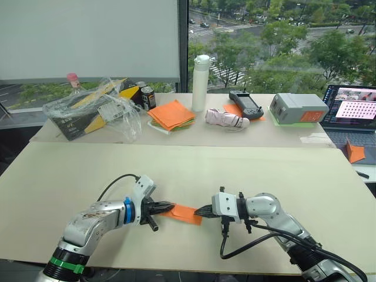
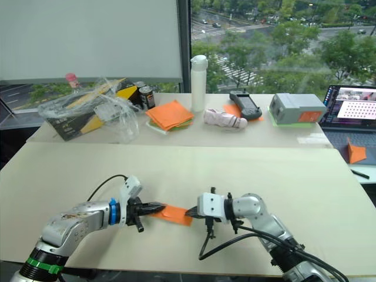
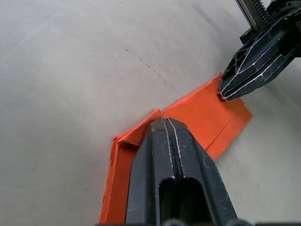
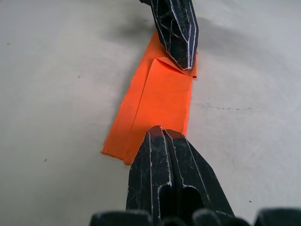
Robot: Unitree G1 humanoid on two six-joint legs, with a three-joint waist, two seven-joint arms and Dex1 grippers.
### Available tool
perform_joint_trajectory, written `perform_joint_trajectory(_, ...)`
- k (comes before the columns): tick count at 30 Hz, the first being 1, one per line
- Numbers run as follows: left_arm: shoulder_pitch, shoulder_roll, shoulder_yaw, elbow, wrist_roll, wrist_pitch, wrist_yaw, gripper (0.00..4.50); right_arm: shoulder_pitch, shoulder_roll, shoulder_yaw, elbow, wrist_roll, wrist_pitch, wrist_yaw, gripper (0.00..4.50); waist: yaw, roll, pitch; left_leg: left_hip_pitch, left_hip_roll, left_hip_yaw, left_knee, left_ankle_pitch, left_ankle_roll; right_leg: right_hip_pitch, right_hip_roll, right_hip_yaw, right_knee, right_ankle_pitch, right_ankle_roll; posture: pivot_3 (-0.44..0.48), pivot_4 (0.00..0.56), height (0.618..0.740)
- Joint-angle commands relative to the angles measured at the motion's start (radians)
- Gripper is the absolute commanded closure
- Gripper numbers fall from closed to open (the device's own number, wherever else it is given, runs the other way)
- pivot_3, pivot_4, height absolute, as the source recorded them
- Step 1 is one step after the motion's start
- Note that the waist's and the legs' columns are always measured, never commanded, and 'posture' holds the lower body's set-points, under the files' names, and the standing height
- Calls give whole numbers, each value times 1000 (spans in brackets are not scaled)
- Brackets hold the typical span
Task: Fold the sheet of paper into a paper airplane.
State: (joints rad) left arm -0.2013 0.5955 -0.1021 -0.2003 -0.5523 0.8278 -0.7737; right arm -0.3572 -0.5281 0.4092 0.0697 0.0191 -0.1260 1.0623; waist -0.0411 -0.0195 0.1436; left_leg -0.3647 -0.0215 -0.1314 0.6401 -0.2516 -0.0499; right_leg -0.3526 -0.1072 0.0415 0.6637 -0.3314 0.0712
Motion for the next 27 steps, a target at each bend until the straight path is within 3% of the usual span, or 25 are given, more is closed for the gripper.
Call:
perform_joint_trajectory(1,38,25,18,88,58,20,48,4500,5,-20,16,21,-30,9,23,4485,-1,0,0,0,0,0,0,0,0,0,0,0,0,0,0,0,150,740)
perform_joint_trajectory(17,91,22,66,88,61,7,64,4500,-4,-28,11,27,-29,4,41,4485,-2,2,-1,4,1,1,-3,0,0,1,0,1,0,0,0,0,150,740)
perform_joint_trajectory(27,57,-18,169,-3,-54,112,101,4500,-25,5,-18,24,18,7,38,4485,-3,1,-1,4,1,1,-5,0,0,1,0,1,0,0,0,0,150,740)
